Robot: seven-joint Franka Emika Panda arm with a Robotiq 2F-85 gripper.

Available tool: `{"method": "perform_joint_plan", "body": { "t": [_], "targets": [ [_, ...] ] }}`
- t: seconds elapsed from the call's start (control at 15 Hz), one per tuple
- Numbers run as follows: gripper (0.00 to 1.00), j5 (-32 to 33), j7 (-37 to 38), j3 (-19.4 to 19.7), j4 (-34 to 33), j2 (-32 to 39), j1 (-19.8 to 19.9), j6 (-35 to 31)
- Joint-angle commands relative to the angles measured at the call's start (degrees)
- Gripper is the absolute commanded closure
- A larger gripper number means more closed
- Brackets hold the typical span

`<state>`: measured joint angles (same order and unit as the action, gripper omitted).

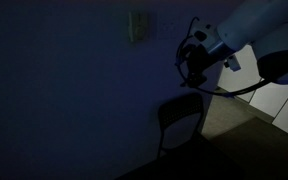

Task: Flip the switch on the left

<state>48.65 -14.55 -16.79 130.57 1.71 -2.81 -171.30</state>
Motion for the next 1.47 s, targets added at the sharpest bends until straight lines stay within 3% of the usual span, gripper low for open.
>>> {"method": "perform_joint_plan", "body": {
  "t": [0.0,0.27,0.33,0.4,0.6,0.8,1.13,1.4],
  "targets": [
    [0.00,-2.0,-11.1,-0.4,0.9,-1.5,0.2,3.4],
    [0.00,-0.9,-17.9,0.2,0.2,-4.1,0.4,7.8],
    [0.00,1.5,-17.4,3.2,-0.6,-5.2,-2.0,8.5],
    [0.00,5.5,-15.3,1.3,-1.4,-6.2,0.8,8.4],
    [0.00,15.9,-7.9,2.1,-4.6,-7.8,2.2,6.8],
    [0.00,21.5,-1.8,2.3,-7.4,-6.7,3.1,5.7],
    [0.00,26.4,3.8,2.5,-11.9,-1.4,3.4,5.4],
    [0.00,26.1,3.6,2.9,-16.1,3.6,3.1,5.1]
  ]
}}
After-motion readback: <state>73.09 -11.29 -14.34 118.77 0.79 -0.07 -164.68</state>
